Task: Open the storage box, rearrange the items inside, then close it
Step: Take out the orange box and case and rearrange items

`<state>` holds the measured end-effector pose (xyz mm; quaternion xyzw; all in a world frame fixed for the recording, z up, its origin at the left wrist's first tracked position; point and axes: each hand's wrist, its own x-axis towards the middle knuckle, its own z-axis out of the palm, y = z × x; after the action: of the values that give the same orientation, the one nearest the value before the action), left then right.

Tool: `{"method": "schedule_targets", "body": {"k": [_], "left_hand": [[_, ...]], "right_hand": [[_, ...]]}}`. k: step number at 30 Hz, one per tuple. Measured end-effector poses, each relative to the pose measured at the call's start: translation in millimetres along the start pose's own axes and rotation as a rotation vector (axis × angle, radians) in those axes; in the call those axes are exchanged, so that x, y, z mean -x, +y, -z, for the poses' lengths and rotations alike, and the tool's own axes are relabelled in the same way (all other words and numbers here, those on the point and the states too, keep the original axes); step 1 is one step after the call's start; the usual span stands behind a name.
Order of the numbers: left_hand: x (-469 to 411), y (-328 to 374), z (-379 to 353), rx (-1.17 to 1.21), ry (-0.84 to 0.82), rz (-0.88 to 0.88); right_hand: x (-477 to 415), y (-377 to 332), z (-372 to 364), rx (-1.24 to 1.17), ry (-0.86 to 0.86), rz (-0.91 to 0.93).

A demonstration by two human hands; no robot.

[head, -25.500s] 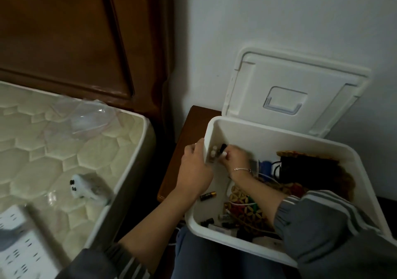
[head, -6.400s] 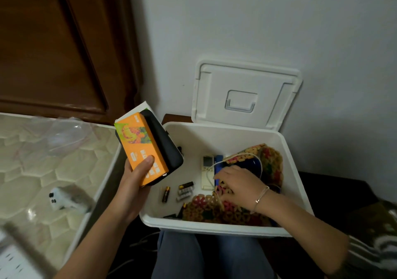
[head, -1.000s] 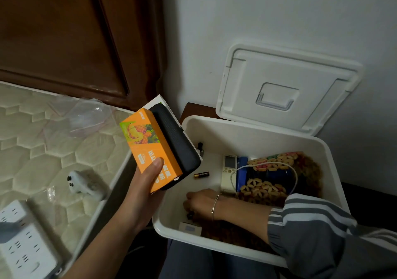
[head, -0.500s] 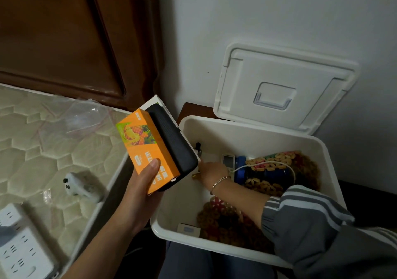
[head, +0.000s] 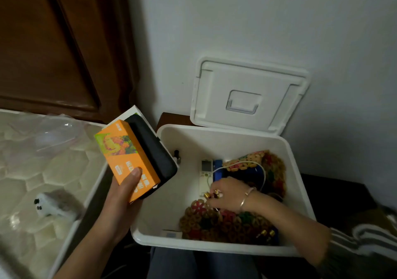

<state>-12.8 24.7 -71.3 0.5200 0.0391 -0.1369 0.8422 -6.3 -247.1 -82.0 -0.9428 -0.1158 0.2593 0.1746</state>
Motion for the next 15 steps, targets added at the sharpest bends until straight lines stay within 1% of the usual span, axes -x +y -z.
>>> {"method": "schedule_targets", "body": {"k": [3,6,9,11,15], "left_hand": [[0.2,-2.2,-1.4,-0.022,-0.027,-0.021],[0.6,-2.5,-3.4,-0.043,-0.021,-0.060],[2.1,-1.8,-5.7,-0.059,-0.032,-0.065],[2.5,-0.3,-8.4,-0.050,-0.034,-0.060],[3.4,3.4,-12.6,-0.007,-0.027,-0.043]], "right_hand": [[44.9,39.2,0.1,-0.005,-0.071,-0.136],[68.7,60.5,-9.4,0.112,-0.111,-0.273],[76.8,65.9,-19.3,0.220,-0.141,-0.345],[78.8,66.1,-23.4,0.305,-0.116,-0.370],[80.4,57.9,-22.1,0.432,-0.005,-0.395]]}}
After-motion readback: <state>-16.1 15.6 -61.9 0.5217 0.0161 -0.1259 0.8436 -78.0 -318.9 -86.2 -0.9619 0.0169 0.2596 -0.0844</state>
